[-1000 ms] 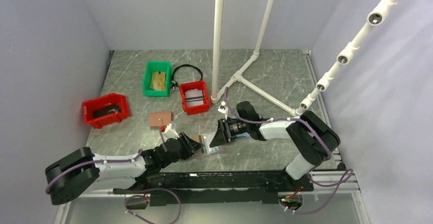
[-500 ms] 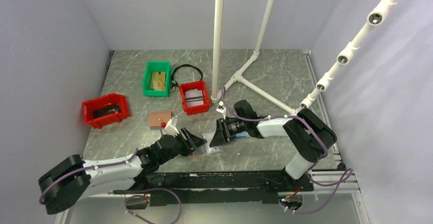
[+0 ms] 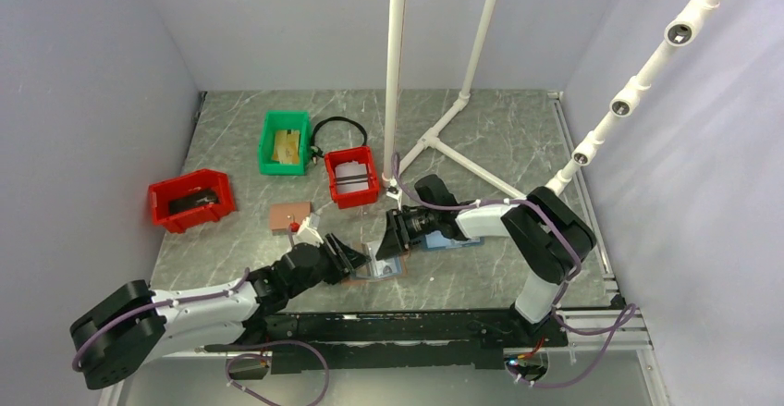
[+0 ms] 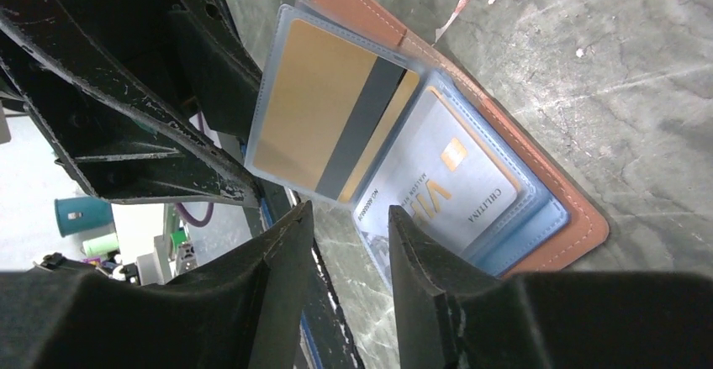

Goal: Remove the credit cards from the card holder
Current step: Remove the credit card from the card holder.

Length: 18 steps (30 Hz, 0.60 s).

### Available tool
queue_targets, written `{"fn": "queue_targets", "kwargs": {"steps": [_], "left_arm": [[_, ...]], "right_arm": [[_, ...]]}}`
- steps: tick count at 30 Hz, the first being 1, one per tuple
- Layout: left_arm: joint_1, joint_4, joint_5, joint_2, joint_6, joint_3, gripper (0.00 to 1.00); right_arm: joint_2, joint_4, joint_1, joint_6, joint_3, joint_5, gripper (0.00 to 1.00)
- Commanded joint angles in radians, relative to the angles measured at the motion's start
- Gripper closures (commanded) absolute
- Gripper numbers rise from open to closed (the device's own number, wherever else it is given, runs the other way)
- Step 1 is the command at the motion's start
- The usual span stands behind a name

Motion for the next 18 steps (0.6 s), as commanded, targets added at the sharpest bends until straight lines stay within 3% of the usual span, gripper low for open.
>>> {"fn": "queue_targets", "kwargs": {"steps": [1, 10, 18], "left_arm": [[0.018, 0.093, 0.017, 0.022, 0.020, 0.003, 0.52], [0.037, 0.191, 0.006, 0.011, 0.026, -0.038, 0.55], [0.037, 0.158, -0.018, -0.005, 0.026, -0.035, 0.62]], "right_arm": [[-0.010, 0.008, -0.004, -0.023, 0.026, -0.008, 0.57], [0.007, -0.007, -0.004, -0.032, 0.038, -0.022, 0.52], [0.006, -0.019, -0.005, -0.035, 0.042, -0.020, 0.52]]}}
